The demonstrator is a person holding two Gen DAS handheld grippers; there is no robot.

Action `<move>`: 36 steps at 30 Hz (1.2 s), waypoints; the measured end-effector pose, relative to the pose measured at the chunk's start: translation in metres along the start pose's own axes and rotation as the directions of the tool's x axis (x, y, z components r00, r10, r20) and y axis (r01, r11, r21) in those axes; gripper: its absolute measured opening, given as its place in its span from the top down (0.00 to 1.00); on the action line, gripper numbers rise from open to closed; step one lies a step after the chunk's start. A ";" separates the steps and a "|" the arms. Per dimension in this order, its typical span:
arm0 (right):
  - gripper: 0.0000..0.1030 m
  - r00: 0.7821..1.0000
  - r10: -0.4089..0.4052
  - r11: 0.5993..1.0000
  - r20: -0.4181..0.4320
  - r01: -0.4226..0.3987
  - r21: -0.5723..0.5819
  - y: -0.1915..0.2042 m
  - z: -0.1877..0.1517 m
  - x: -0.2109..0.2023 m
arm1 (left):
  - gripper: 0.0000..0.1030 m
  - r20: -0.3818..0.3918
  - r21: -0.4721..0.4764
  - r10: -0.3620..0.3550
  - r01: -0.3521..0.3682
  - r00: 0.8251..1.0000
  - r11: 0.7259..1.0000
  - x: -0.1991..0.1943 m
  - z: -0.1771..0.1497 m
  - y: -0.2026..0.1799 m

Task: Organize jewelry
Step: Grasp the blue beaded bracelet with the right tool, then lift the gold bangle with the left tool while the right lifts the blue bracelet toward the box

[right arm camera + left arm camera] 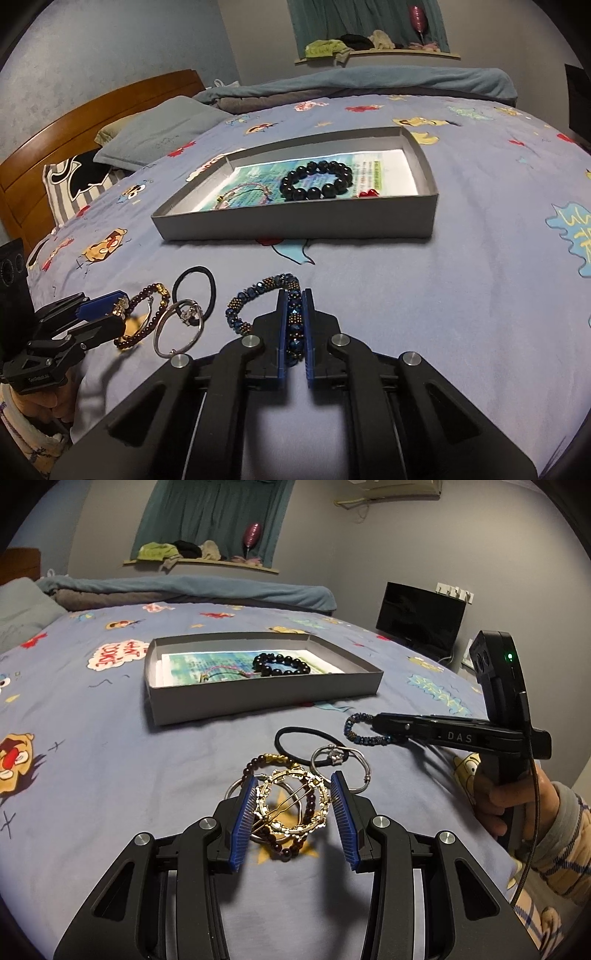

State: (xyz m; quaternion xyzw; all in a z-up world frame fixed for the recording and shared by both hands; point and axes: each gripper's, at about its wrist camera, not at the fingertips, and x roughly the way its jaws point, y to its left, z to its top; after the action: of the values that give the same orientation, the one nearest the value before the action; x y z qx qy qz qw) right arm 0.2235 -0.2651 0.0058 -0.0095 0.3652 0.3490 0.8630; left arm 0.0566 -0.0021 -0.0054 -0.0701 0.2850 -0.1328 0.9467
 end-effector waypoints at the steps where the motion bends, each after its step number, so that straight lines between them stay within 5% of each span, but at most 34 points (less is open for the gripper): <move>1: 0.93 1.000 -0.004 1.000 -0.004 0.004 0.002 0.000 0.000 0.000 | 0.59 -0.001 -0.001 0.000 0.000 1.000 1.000 0.000 0.000 0.000; 17: 0.90 0.995 -0.003 1.000 -0.096 0.002 -0.005 -0.002 0.005 0.022 | 0.59 -0.020 -0.007 0.007 -0.007 1.000 1.000 0.003 0.001 0.001; 36: 0.93 0.993 0.058 0.998 0.105 -0.056 -0.020 0.007 0.036 -0.023 | 0.59 0.001 0.008 0.057 -0.057 0.998 0.998 -0.005 0.038 0.001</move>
State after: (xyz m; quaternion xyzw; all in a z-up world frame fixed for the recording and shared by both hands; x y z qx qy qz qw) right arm 0.2304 -0.2644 0.0486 0.0121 0.3165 0.3764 0.8706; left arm 0.0744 0.0029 0.0282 -0.0583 0.2860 -0.1067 0.9505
